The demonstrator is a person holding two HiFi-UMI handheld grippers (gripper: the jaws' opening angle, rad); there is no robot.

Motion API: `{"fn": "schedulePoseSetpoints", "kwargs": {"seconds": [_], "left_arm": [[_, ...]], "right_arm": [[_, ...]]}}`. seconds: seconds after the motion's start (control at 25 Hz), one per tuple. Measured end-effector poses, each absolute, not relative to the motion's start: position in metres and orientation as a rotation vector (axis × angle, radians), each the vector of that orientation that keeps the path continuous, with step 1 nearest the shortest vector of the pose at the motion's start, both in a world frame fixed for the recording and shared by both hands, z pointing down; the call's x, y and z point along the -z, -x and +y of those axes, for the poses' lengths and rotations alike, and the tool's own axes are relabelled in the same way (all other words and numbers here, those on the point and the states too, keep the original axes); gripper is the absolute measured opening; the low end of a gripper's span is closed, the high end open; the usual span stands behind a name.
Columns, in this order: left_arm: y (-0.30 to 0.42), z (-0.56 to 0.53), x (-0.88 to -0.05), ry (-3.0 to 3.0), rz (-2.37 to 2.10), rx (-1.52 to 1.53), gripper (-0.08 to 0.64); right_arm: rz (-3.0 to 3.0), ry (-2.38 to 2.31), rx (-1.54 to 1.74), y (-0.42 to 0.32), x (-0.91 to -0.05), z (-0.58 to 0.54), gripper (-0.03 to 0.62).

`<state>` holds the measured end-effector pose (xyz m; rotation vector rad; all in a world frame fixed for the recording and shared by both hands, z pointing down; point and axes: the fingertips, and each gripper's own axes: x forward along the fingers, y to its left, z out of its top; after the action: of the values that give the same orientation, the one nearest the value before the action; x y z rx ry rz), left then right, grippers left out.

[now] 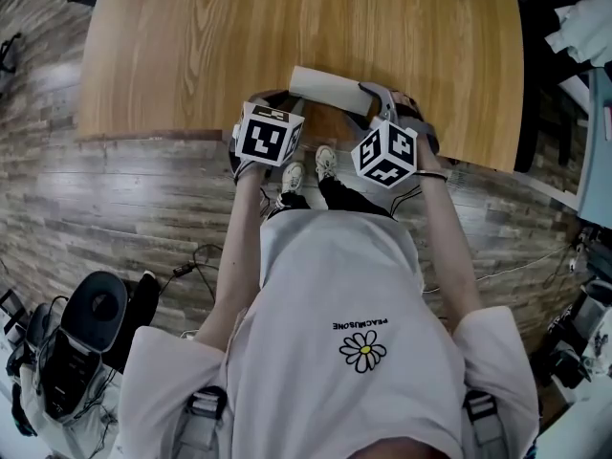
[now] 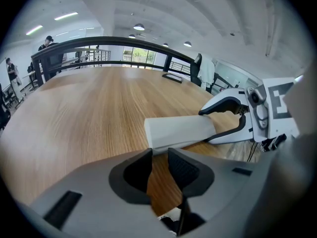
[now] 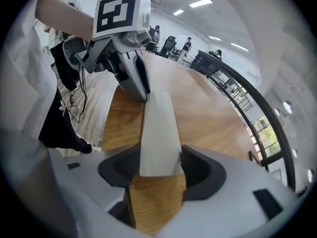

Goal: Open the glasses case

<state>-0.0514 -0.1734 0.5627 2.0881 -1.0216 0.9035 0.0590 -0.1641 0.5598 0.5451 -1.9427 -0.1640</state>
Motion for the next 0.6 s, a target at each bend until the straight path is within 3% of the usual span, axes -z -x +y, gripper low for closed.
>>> {"fn": "schedulePoseSetpoints", "kwargs": {"seconds": [0.6], "left_arm": [[0.050,-0.171,-0.566,-2.087,-0.999,-0.923,0.109]], "right_arm": [[-2.046,-0.427,-0.179,-0.061,-0.548,-0.167,0.256]]}}
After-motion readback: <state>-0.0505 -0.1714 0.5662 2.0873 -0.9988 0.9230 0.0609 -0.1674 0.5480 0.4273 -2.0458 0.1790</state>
